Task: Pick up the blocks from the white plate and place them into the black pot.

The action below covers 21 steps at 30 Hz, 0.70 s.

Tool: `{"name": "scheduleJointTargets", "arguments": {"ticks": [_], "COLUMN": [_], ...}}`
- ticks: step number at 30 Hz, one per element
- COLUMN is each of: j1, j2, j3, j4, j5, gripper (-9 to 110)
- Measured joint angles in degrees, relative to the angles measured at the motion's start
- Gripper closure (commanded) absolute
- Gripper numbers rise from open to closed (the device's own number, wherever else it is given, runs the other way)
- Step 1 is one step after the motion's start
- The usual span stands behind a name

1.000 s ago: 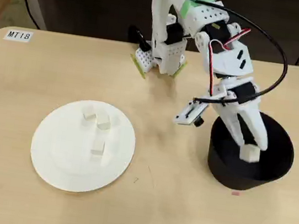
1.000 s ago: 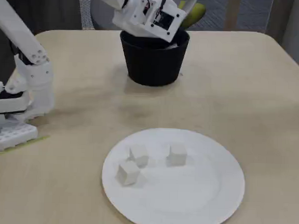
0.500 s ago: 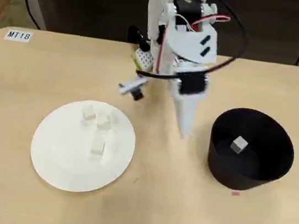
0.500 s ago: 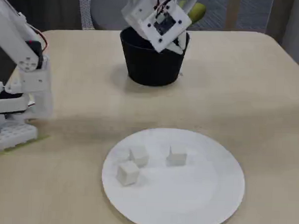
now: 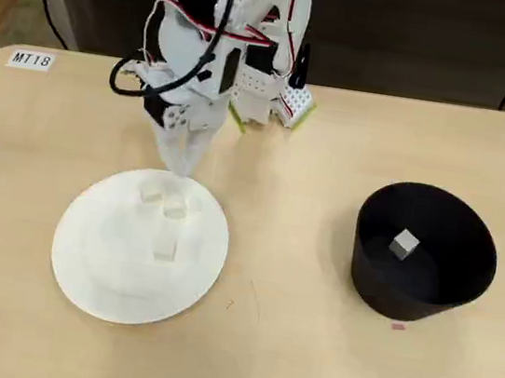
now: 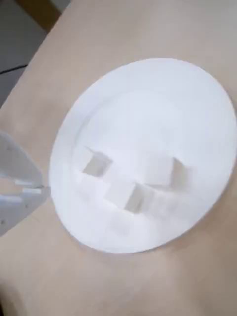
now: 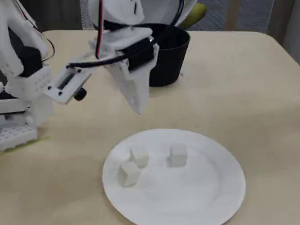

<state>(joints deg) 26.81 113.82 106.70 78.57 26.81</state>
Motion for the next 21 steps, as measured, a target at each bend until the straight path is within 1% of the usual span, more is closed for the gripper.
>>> {"name": "scheduleJointTargets", "arguments": {"ticks": [6,11,17,19,21], "j1": [6.24,11.51,13.18,12.92,12.22], "j2": [-1.32,-5.98,-13.1,-15.73,-18.46], "j3": [-0.44,-0.62,-5.1,-7.03,-9.05], "j4": [6.15,9.58,9.93,9.93,10.2], "j5": [-0.09,-3.87,-9.14,-10.37,-12.3], "gripper": [104,104,103,91,83]}}
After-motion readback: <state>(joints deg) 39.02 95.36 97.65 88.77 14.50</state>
